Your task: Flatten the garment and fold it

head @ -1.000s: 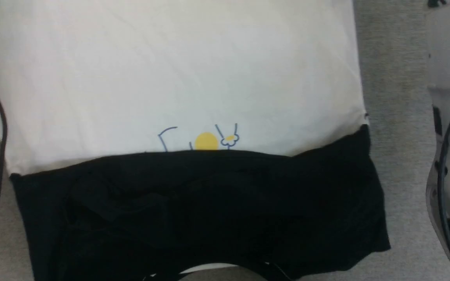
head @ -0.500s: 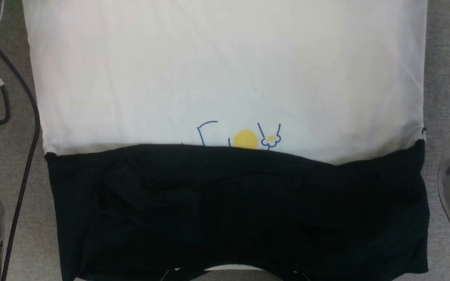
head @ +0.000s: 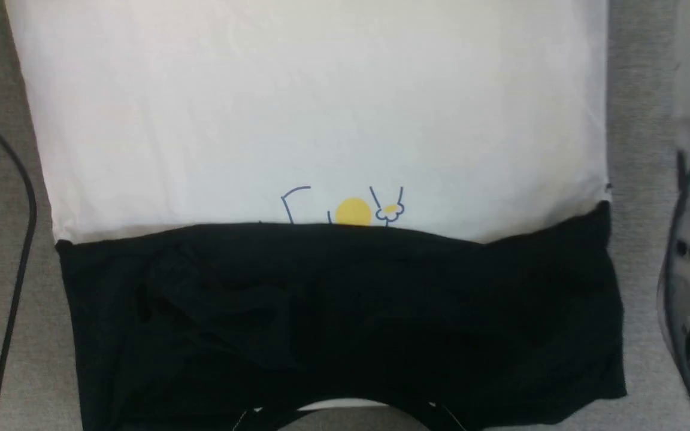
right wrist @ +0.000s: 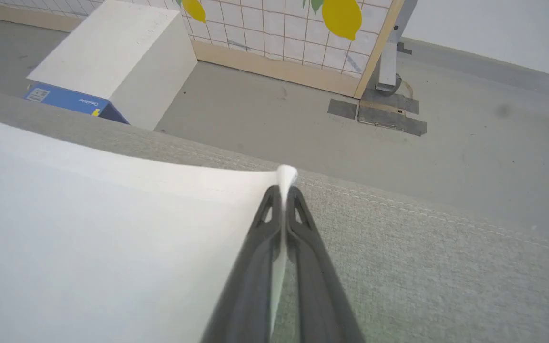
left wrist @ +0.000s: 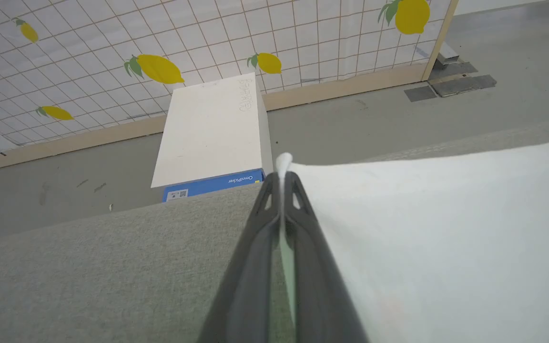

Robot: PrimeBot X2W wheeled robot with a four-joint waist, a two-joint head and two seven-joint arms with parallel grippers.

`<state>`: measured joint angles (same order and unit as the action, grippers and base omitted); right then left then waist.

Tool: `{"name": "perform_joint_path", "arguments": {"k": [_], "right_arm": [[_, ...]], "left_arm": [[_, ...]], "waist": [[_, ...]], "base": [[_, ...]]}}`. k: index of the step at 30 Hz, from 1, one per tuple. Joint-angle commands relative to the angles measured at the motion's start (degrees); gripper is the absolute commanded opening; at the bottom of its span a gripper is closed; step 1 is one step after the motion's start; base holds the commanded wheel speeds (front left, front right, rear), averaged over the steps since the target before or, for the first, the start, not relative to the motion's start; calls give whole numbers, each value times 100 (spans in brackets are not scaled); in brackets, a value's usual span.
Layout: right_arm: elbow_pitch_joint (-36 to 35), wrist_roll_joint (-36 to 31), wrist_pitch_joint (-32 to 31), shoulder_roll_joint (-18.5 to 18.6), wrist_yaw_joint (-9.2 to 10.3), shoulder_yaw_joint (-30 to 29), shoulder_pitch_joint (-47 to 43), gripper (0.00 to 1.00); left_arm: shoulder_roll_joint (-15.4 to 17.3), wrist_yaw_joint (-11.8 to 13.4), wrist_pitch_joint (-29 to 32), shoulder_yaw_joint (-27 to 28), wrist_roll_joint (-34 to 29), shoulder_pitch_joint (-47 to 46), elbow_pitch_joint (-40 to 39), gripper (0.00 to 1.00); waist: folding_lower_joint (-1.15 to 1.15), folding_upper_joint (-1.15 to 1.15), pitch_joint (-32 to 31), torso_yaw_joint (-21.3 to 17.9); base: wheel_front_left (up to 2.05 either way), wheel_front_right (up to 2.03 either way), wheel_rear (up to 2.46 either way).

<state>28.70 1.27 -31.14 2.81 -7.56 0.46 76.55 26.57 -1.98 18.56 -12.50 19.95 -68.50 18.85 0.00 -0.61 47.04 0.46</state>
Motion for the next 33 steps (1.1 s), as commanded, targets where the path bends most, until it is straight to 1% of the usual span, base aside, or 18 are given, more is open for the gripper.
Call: {"name": "perform_joint_path", "arguments": {"k": [1, 5, 9, 12, 15, 19, 22, 25, 27, 33], "right_arm": [[-46, 209, 282, 7, 8, 139, -222, 0], [-153, 674, 1012, 7, 8, 447, -821, 0], [-346, 976, 1519, 7, 8, 702, -1497, 0], [-570, 991, 1776, 7, 8, 756, -1985, 0], [-862, 988, 1949, 7, 8, 736, -2577, 0], [-1352, 950, 1942, 26, 8, 624, -3407, 0], [-1780, 981, 1850, 99, 8, 555, -4032, 0], [-2243, 1039, 1663, 190, 8, 383, -4750, 0], [-2537, 1031, 1501, 233, 8, 219, -5218, 0], [-3403, 1046, 1012, 147, 8, -240, -6555, 0]], "left_arm": [[73, -1, -171, 72, 54, 258, 7, 0], [66, 3, -589, 287, 319, 952, -146, 0], [28, 7, -923, 442, 553, 1801, -509, 0], [-44, 17, -1049, 493, 717, 2456, -825, 0], [-134, 80, -1190, 542, 852, 3166, -1166, 0], [-187, 87, -1281, 524, 981, 4071, -1600, 0], [-292, 106, -1296, 568, 1216, 4704, -1855, 0], [-380, 158, -1311, 567, 1353, 5315, -2064, 0], [-461, 135, -1343, 520, 1447, 5645, -2174, 0], [-643, 130, -1417, 438, 1679, 6454, -2295, 0]], "waist": [[0, 61, -349, -165], [0, 61, -907, -259], [0, 61, -1489, -275], [0, 61, -1877, -238], [0, 61, -2302, -182], [0, 61, -2767, -121], [0, 61, -3031, -95], [0, 61, -3258, -39], [0, 61, -3371, 14], [0, 61, -3601, 131]], "base": [[0, 0, 0], [0, 0, 0], [0, 0, 0], [0, 0, 0], [0, 0, 0], [0, 0, 0], [0, 0, 0], [0, 0, 0], [0, 0, 0], [0, 0, 0]]}}
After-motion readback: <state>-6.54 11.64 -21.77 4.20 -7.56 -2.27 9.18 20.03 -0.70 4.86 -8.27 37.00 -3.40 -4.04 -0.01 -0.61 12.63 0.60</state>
